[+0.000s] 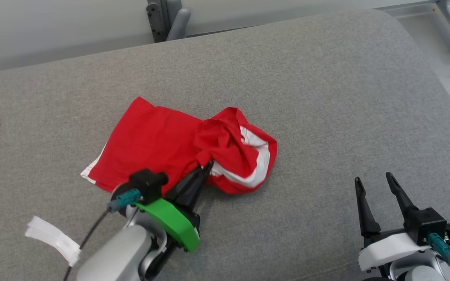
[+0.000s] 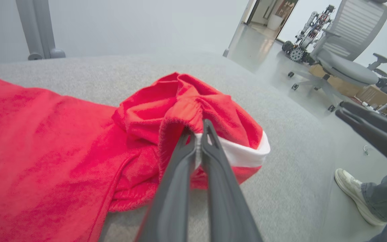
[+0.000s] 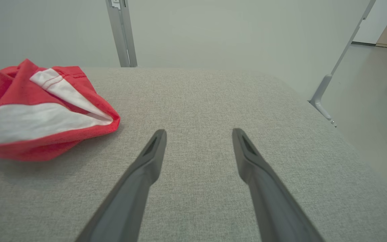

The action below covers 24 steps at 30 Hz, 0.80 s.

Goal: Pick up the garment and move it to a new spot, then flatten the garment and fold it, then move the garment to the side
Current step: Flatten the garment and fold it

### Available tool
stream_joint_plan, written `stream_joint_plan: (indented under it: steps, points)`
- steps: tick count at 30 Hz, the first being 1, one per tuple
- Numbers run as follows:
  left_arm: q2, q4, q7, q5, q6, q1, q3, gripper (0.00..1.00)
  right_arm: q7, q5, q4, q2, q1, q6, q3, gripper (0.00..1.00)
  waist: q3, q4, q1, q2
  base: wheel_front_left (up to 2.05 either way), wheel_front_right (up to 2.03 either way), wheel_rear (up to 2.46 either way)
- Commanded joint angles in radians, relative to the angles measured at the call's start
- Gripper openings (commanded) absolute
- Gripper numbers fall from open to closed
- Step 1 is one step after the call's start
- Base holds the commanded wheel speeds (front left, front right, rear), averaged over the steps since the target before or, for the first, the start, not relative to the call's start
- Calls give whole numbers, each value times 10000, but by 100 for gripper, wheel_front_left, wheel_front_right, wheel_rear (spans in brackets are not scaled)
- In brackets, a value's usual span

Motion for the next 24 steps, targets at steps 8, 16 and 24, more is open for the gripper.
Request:
stream_joint_plan:
  steps: [8,16,24]
  points:
    - [1130,-3702,1023,-713,396,-984,976,0,-7,167,140,-25,157,-10,46,100,-330,25,-1,-1,0,0,0]
    - [2743,-6306,2650,-1436,1316,148,1247,0,-8,279,198,-26,326,-10,-12,100,-562,-60,-1,-1,0,0,0]
    - [4101,-5104,2868,-2597,1366,3188,793,0,-8,259,244,-23,518,-10,-192,100,-501,337,-1,-1,0,0,0]
